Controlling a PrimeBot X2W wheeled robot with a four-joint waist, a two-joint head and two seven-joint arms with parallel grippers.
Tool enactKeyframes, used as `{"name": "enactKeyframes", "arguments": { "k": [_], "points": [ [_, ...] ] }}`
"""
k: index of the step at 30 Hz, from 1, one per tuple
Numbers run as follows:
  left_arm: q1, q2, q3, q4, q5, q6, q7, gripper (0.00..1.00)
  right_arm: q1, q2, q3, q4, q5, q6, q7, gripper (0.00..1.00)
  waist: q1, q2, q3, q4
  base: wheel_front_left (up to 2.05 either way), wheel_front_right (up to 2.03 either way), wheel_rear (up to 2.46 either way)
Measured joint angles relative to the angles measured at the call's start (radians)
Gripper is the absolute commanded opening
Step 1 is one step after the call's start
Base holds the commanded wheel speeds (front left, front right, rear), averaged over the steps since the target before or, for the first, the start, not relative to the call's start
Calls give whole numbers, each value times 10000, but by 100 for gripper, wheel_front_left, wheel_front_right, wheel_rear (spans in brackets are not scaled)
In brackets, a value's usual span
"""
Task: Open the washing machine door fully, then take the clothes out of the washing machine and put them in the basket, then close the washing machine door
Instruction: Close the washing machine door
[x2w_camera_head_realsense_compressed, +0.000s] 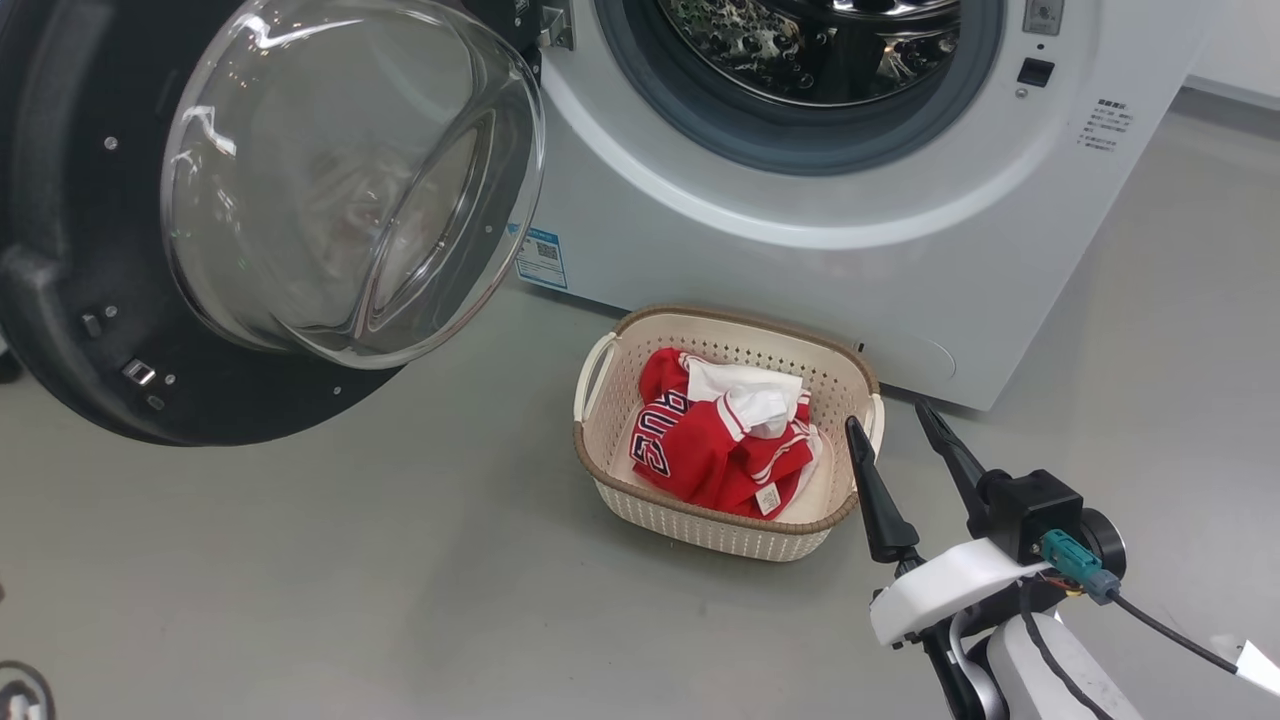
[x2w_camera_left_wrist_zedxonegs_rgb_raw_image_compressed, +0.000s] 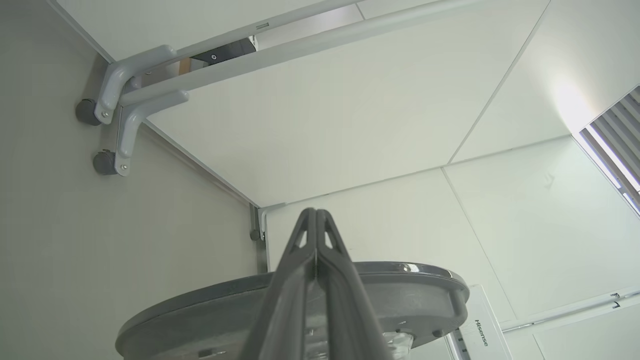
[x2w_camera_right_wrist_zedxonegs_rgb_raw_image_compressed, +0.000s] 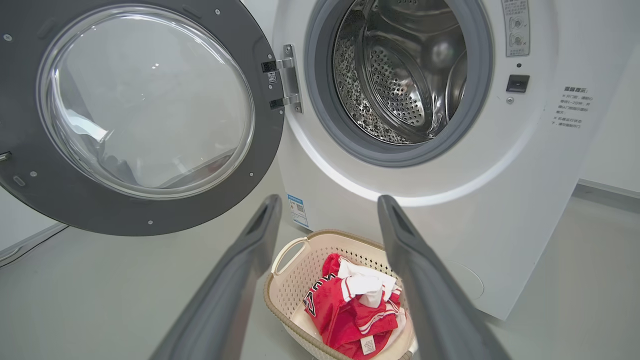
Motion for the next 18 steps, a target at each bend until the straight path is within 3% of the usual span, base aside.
{"name": "enactKeyframes", "arguments": {
  "k": [18],
  "points": [
    [-2109,1310,-211,1561,-94,803,802,0,-298,-17,65,136,-63,13,0,100,0,0,388,-565,0,0,0]
  ]
}}
